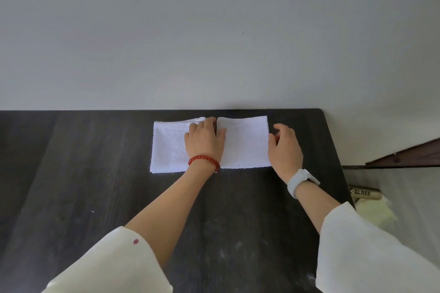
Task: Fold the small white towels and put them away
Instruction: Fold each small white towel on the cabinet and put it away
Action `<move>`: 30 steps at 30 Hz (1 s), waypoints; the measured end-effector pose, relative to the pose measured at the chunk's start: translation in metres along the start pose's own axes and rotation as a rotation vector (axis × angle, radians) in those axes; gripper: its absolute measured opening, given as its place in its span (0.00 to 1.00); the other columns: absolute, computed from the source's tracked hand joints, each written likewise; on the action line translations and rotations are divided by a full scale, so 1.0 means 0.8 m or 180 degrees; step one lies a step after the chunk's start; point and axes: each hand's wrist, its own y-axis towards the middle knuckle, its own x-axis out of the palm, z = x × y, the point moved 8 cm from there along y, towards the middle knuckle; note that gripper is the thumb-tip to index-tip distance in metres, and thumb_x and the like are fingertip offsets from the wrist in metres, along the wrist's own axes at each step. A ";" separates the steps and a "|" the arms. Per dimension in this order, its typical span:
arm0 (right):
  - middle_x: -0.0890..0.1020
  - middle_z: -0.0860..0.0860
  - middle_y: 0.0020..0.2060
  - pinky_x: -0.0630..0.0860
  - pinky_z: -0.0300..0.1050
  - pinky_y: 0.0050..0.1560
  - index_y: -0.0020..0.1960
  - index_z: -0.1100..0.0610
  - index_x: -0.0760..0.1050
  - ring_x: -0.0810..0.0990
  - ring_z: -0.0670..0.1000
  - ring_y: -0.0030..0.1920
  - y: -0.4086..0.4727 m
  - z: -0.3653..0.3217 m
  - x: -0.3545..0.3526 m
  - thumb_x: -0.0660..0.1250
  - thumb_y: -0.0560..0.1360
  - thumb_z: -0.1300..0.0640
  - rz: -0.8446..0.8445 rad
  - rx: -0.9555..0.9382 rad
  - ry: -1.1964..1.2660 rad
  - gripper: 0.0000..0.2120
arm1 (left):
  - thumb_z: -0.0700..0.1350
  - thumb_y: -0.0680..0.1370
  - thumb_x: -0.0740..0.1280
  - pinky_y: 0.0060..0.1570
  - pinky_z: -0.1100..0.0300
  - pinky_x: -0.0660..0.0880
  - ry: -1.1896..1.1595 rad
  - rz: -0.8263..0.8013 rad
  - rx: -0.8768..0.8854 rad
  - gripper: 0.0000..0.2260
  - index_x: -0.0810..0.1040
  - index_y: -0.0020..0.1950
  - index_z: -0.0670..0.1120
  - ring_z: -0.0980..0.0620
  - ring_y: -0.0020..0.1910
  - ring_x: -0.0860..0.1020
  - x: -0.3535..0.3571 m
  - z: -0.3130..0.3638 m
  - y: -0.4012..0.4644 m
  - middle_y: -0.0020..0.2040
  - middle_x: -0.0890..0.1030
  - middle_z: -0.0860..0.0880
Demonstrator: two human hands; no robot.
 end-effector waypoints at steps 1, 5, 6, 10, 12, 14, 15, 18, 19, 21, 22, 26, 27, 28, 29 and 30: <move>0.74 0.55 0.60 0.76 0.43 0.50 0.66 0.56 0.66 0.76 0.53 0.56 -0.005 -0.001 -0.006 0.58 0.79 0.56 0.0139 -0.0100 -0.0053 0.17 | 0.51 0.79 0.58 0.55 0.54 0.66 0.0074 0.0122 0.0137 0.15 0.72 0.63 0.47 0.46 0.59 0.70 -0.005 0.004 -0.005 0.59 0.76 0.46; 0.71 0.55 0.65 0.70 0.47 0.62 0.68 0.57 0.66 0.70 0.54 0.64 -0.044 -0.010 -0.021 0.59 0.78 0.58 0.0215 -0.0503 -0.0061 0.19 | 0.46 0.77 0.63 0.59 0.49 0.66 -0.0198 0.0459 0.0476 0.16 0.74 0.63 0.45 0.44 0.62 0.70 -0.029 0.007 -0.058 0.63 0.75 0.45; 0.71 0.55 0.65 0.69 0.46 0.63 0.67 0.57 0.67 0.71 0.53 0.64 -0.058 -0.011 -0.025 0.60 0.77 0.58 0.0184 -0.0532 -0.0001 0.18 | 0.46 0.77 0.63 0.61 0.49 0.65 -0.0207 0.0423 0.0474 0.15 0.74 0.63 0.46 0.44 0.63 0.70 -0.032 0.002 -0.075 0.63 0.75 0.46; 0.76 0.54 0.59 0.67 0.39 0.59 0.62 0.58 0.73 0.74 0.52 0.60 -0.133 -0.010 -0.044 0.62 0.76 0.60 0.0057 -0.0572 0.0139 0.14 | 0.49 0.78 0.60 0.69 0.53 0.57 -0.0130 -0.0056 0.0152 0.15 0.72 0.65 0.50 0.49 0.67 0.67 -0.035 -0.029 -0.154 0.66 0.72 0.50; 0.78 0.54 0.57 0.68 0.38 0.57 0.60 0.59 0.74 0.76 0.52 0.58 -0.178 -0.008 -0.057 0.63 0.76 0.61 0.0041 -0.0561 0.0276 0.13 | 0.50 0.79 0.59 0.69 0.54 0.56 -0.0198 -0.0249 0.0108 0.16 0.71 0.65 0.50 0.51 0.67 0.66 -0.039 -0.037 -0.196 0.66 0.71 0.51; 0.79 0.55 0.55 0.69 0.36 0.55 0.59 0.60 0.75 0.77 0.52 0.56 -0.226 -0.001 -0.075 0.63 0.76 0.62 0.0066 -0.0502 0.0406 0.12 | 0.48 0.78 0.60 0.68 0.54 0.57 -0.0281 -0.0381 0.0201 0.15 0.73 0.64 0.49 0.51 0.66 0.67 -0.043 -0.037 -0.239 0.65 0.73 0.51; 0.79 0.55 0.54 0.69 0.35 0.54 0.59 0.60 0.75 0.78 0.52 0.56 -0.249 0.004 -0.086 0.63 0.76 0.63 0.0097 -0.0435 0.0474 0.12 | 0.47 0.78 0.60 0.66 0.54 0.59 -0.0320 -0.0419 0.0263 0.14 0.73 0.63 0.48 0.50 0.65 0.67 -0.045 -0.035 -0.259 0.63 0.73 0.50; 0.79 0.54 0.55 0.68 0.30 0.52 0.60 0.60 0.74 0.77 0.50 0.56 -0.326 0.033 -0.121 0.61 0.77 0.63 0.0203 -0.0137 0.0706 0.12 | 0.45 0.77 0.62 0.62 0.54 0.62 -0.0430 -0.0495 0.0525 0.13 0.75 0.61 0.47 0.49 0.62 0.70 -0.053 -0.021 -0.320 0.61 0.75 0.49; 0.79 0.53 0.54 0.68 0.27 0.50 0.60 0.60 0.74 0.77 0.49 0.55 -0.353 0.045 -0.135 0.61 0.77 0.63 0.0281 -0.0024 0.0781 0.12 | 0.45 0.77 0.62 0.61 0.54 0.62 -0.0484 -0.0516 0.0661 0.12 0.76 0.60 0.47 0.48 0.61 0.70 -0.054 -0.012 -0.340 0.60 0.76 0.49; 0.79 0.52 0.54 0.67 0.25 0.48 0.60 0.59 0.74 0.76 0.47 0.54 -0.407 0.076 -0.166 0.60 0.78 0.62 0.0437 0.0211 0.0860 0.12 | 0.44 0.77 0.63 0.59 0.54 0.63 -0.0577 -0.0573 0.0900 0.12 0.76 0.59 0.46 0.48 0.60 0.71 -0.055 0.011 -0.378 0.59 0.76 0.49; 0.79 0.52 0.53 0.67 0.26 0.49 0.60 0.59 0.74 0.76 0.46 0.54 -0.434 0.093 -0.182 0.59 0.78 0.61 0.0513 0.0317 0.0886 0.12 | 0.44 0.77 0.63 0.58 0.55 0.63 -0.0618 -0.0600 0.1005 0.12 0.77 0.59 0.46 0.47 0.60 0.71 -0.054 0.027 -0.396 0.59 0.77 0.49; 0.78 0.50 0.50 0.70 0.35 0.51 0.58 0.60 0.74 0.77 0.49 0.53 -0.538 0.179 -0.256 0.59 0.78 0.61 0.0913 0.0812 0.0928 0.11 | 0.45 0.77 0.62 0.59 0.57 0.62 -0.0740 -0.0930 0.1594 0.12 0.76 0.60 0.47 0.49 0.60 0.70 -0.030 0.115 -0.484 0.59 0.76 0.49; 0.78 0.50 0.51 0.70 0.36 0.52 0.58 0.61 0.74 0.76 0.49 0.54 -0.563 0.204 -0.276 0.59 0.78 0.61 0.1030 0.0967 0.0941 0.11 | 0.46 0.78 0.62 0.61 0.57 0.62 -0.0744 -0.1076 0.1778 0.13 0.75 0.61 0.47 0.49 0.61 0.70 -0.018 0.142 -0.511 0.60 0.76 0.50; 0.78 0.51 0.52 0.70 0.37 0.53 0.59 0.61 0.74 0.76 0.49 0.54 -0.590 0.229 -0.294 0.59 0.78 0.62 0.1152 0.1109 0.0947 0.11 | 0.46 0.78 0.61 0.62 0.57 0.61 -0.0728 -0.1227 0.1947 0.13 0.74 0.62 0.47 0.50 0.62 0.69 -0.006 0.169 -0.538 0.61 0.75 0.50; 0.78 0.52 0.53 0.70 0.37 0.53 0.59 0.61 0.74 0.75 0.48 0.54 -0.618 0.256 -0.314 0.58 0.78 0.62 0.1301 0.1246 0.0940 0.11 | 0.46 0.78 0.60 0.63 0.55 0.62 -0.0700 -0.1364 0.2123 0.13 0.74 0.63 0.47 0.50 0.63 0.69 0.009 0.199 -0.569 0.62 0.74 0.49; 0.78 0.53 0.53 0.70 0.37 0.52 0.58 0.62 0.74 0.76 0.49 0.53 -0.646 0.282 -0.336 0.58 0.78 0.63 0.1491 0.1362 0.0923 0.11 | 0.46 0.79 0.60 0.63 0.54 0.62 -0.0672 -0.1484 0.2292 0.14 0.74 0.63 0.47 0.49 0.63 0.69 0.024 0.229 -0.602 0.62 0.74 0.48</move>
